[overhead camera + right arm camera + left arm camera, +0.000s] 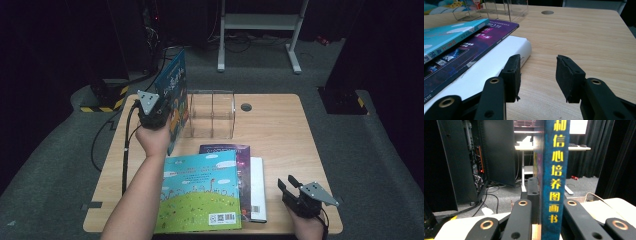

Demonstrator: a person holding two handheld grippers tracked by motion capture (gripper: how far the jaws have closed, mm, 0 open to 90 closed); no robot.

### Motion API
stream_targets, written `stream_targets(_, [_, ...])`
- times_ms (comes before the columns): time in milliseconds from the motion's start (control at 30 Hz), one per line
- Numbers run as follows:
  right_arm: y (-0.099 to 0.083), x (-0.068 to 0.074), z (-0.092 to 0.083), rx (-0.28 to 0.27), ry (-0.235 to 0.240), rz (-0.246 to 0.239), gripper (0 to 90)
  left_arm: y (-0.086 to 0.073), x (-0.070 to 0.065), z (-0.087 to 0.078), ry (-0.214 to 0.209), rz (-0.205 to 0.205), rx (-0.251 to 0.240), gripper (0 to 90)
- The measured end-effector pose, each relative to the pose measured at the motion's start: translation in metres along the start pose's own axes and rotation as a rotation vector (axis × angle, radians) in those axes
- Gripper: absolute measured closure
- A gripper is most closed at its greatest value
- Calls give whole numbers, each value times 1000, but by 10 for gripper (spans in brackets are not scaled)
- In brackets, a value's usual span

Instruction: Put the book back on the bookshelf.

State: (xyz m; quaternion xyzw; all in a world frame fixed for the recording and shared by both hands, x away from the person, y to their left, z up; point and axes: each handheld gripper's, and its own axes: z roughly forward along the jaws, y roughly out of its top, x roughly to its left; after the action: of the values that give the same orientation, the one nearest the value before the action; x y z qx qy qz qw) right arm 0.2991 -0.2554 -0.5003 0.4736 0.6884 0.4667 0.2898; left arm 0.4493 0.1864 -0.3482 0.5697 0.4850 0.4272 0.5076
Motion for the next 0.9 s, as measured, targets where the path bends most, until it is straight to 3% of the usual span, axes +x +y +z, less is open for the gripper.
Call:
stream_targets(267, [0, -2, -1, 1, -1, 18, 548, -9, 2, 7, 6, -21, -14, 832])
stream_targets(433, [0, -2, -2, 1, -4, 14, 548, -12, 1, 10, 15, -4, -25, 832])
stream_targets(533, [0, -2, -1, 2, -7, 10, 549, -15, 1, 12, 11, -26, -34, 832])
stream_targets(900, [1, -2, -3, -6, -5, 18, 549, -24, -5, 18, 16, -25, -58, 832])
